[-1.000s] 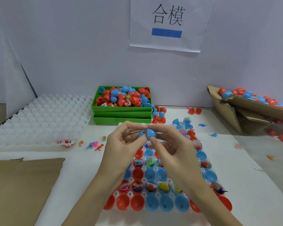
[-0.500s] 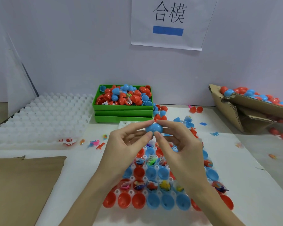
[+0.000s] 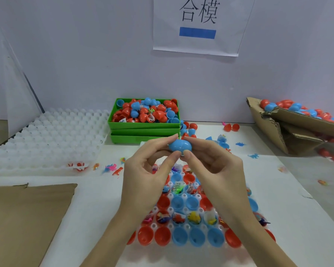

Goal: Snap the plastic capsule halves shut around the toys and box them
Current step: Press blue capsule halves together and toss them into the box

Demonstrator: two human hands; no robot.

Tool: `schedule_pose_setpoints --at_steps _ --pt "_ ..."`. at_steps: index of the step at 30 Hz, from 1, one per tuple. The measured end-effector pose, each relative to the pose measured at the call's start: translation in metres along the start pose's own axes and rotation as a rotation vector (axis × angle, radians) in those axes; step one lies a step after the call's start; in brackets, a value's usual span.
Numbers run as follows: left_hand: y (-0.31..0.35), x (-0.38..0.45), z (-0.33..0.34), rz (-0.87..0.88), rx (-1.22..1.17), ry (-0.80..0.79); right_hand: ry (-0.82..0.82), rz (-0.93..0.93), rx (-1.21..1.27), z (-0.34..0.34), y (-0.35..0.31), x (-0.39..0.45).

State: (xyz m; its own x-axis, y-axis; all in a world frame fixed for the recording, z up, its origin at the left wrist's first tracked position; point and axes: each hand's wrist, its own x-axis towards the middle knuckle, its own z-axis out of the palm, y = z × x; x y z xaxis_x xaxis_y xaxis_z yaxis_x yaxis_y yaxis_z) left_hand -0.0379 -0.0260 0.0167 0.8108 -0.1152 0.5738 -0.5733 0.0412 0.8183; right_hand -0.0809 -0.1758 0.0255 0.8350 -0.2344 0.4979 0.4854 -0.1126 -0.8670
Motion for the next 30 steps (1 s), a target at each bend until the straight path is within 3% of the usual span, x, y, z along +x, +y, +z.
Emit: schedule_pose_setpoints --at_steps 5,10,14,16,30 --pt "-0.001 -0.005 0.002 0.155 0.259 -0.05 0.022 0.112 0.099 0.004 0.0 -0.005" --pt "-0.001 -0.003 0.001 0.194 0.34 -0.013 -0.002 0.286 0.218 0.013 0.004 -0.01" --pt "0.0 -0.001 -0.002 0.116 0.244 -0.036 -0.175 0.508 0.746 0.009 -0.001 -0.004" --pt "0.001 0.001 -0.003 0.101 0.182 -0.059 -0.259 0.562 0.874 0.006 -0.003 -0.002" --pt "0.011 -0.002 0.0 0.175 0.014 -0.164 -0.317 0.617 1.076 0.012 0.003 -0.003"
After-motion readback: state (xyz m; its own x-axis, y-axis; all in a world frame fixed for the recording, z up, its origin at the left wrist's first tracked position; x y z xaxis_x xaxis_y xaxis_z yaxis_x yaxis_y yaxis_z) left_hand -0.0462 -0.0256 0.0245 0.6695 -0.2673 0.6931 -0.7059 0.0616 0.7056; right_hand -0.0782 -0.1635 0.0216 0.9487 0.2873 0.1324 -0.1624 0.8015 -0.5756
